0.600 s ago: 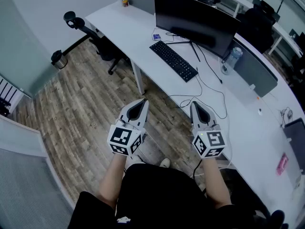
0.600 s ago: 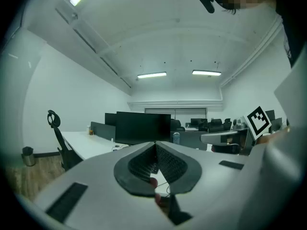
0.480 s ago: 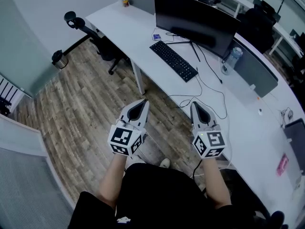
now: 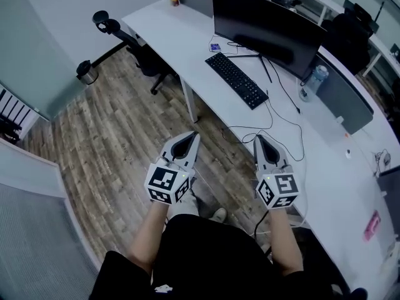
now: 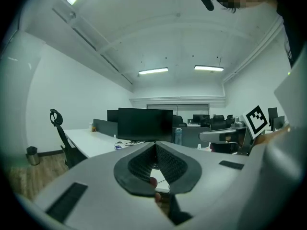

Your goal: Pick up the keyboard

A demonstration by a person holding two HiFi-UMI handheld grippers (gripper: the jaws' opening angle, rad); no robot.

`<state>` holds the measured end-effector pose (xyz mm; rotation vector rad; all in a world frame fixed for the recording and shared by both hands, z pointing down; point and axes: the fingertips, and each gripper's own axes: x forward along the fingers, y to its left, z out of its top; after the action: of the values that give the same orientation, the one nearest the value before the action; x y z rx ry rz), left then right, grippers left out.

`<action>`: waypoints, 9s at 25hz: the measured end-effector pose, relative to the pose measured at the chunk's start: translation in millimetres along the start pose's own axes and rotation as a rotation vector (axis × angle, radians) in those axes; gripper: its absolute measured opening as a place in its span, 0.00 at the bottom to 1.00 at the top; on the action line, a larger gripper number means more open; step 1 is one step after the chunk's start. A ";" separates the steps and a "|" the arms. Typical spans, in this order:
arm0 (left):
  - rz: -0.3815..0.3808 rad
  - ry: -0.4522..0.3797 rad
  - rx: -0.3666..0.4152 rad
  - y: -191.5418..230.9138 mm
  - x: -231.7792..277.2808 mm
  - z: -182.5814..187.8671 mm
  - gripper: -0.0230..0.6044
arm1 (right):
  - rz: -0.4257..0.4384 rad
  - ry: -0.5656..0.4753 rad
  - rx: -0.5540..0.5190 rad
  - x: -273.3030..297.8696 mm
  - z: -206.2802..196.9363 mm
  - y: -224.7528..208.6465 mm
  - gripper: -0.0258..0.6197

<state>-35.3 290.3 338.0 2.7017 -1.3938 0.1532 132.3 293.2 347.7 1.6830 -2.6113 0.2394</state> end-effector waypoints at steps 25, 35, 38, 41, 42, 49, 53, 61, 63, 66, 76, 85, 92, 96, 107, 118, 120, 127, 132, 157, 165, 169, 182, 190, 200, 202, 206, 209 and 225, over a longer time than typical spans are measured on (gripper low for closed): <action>-0.031 0.014 -0.035 129.5 67.0 4.9 0.04 | -0.045 0.026 0.008 138.4 8.1 3.7 0.05; -0.083 0.020 -0.055 194.9 89.8 5.1 0.04 | -0.096 0.049 -0.002 201.5 11.0 17.8 0.05; -0.091 0.022 -0.063 214.1 92.1 2.0 0.04 | -0.109 0.059 -0.003 217.5 8.1 23.9 0.05; -0.097 0.028 -0.076 233.3 91.9 -2.0 0.04 | -0.119 0.067 -0.005 232.2 7.4 31.6 0.05; -0.099 0.030 -0.081 239.3 91.5 -3.5 0.04 | -0.122 0.069 -0.005 236.7 7.1 34.3 0.05; -0.101 0.037 -0.110 269.7 92.2 -14.4 0.04 | -0.140 0.085 -0.008 257.1 2.6 44.6 0.05; -0.115 0.046 -0.123 274.8 99.8 -19.6 0.04 | -0.151 0.090 -0.013 264.1 2.6 42.3 0.05; -0.144 0.065 -0.116 269.4 133.5 -22.5 0.04 | -0.170 0.085 -0.011 276.7 4.3 14.8 0.05; -0.142 0.066 -0.110 269.9 143.0 -21.2 0.04 | -0.164 0.081 -0.006 283.5 5.1 7.1 0.05; -0.131 0.067 -0.102 272.4 158.5 -17.8 0.04 | -0.153 0.075 0.007 294.8 5.2 -4.1 0.05; -0.105 0.082 -0.089 275.5 209.5 -12.4 0.04 | -0.120 0.061 0.029 331.5 11.3 -46.3 0.05; -0.090 0.087 -0.075 277.7 253.3 -8.0 0.04 | -0.105 0.057 0.031 358.3 14.6 -86.3 0.05; -0.080 0.097 -0.068 281.8 277.5 -4.9 0.04 | -0.088 0.060 0.035 377.5 17.2 -104.2 0.05; -0.074 0.099 -0.066 280.9 288.1 -3.5 0.04 | -0.076 0.064 0.036 384.4 18.6 -113.0 0.05; -0.060 0.110 -0.077 265.3 318.7 -8.9 0.04 | -0.065 0.081 0.042 386.9 10.6 -148.5 0.05; -0.088 0.176 -0.087 249.4 338.8 -26.2 0.04 | -0.105 0.114 0.083 381.8 -5.8 -176.9 0.05; -0.100 0.186 -0.087 248.2 341.8 -28.8 0.04 | -0.117 0.117 0.089 381.7 -7.1 -180.0 0.05; -0.158 0.204 -0.094 256.0 362.8 -37.6 0.04 | -0.184 0.120 0.096 387.0 -10.6 -190.1 0.05; -0.230 0.218 -0.085 265.7 381.2 -35.9 0.04 | -0.249 0.122 0.102 398.7 -8.1 -194.8 0.05; -0.687 0.370 0.019 226.6 484.6 -75.3 0.04 | -0.629 0.185 0.218 366.6 -54.2 -233.4 0.05; -0.858 0.381 0.044 188.9 503.4 -79.6 0.04 | -0.669 0.236 0.257 349.2 -82.5 -229.4 0.05; -0.914 0.410 0.082 178.0 511.2 -94.4 0.04 | -0.649 0.283 0.273 349.4 -100.5 -217.5 0.05; -1.068 0.503 0.303 139.6 556.4 -144.0 0.23 | -0.643 0.348 0.350 345.5 -151.3 -211.8 0.05; -1.354 0.625 0.570 109.7 546.3 -196.5 0.48 | -0.648 0.377 0.394 347.0 -175.4 -210.9 0.05; -1.528 0.934 0.799 106.7 562.8 -240.4 0.51 | -0.655 0.419 0.399 347.2 -195.7 -209.5 0.05; -1.567 1.013 0.814 106.9 563.1 -247.3 0.51 | -0.654 0.426 0.404 350.0 -199.9 -206.4 0.05; -1.628 1.144 0.809 106.0 552.9 -259.5 0.51 | -0.650 0.435 0.421 346.9 -207.8 -202.2 0.05; -1.638 1.182 0.801 106.7 550.4 -262.4 0.52 | -0.667 0.430 0.440 342.4 -212.3 -207.5 0.05; -1.726 1.281 0.992 111.5 548.4 -264.8 0.52 | -0.682 0.444 0.457 336.0 -222.4 -205.5 0.05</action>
<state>178.2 -181.0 678.1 2.0856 1.5379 1.9884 165.2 -61.7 626.2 2.2037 -1.6327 1.0791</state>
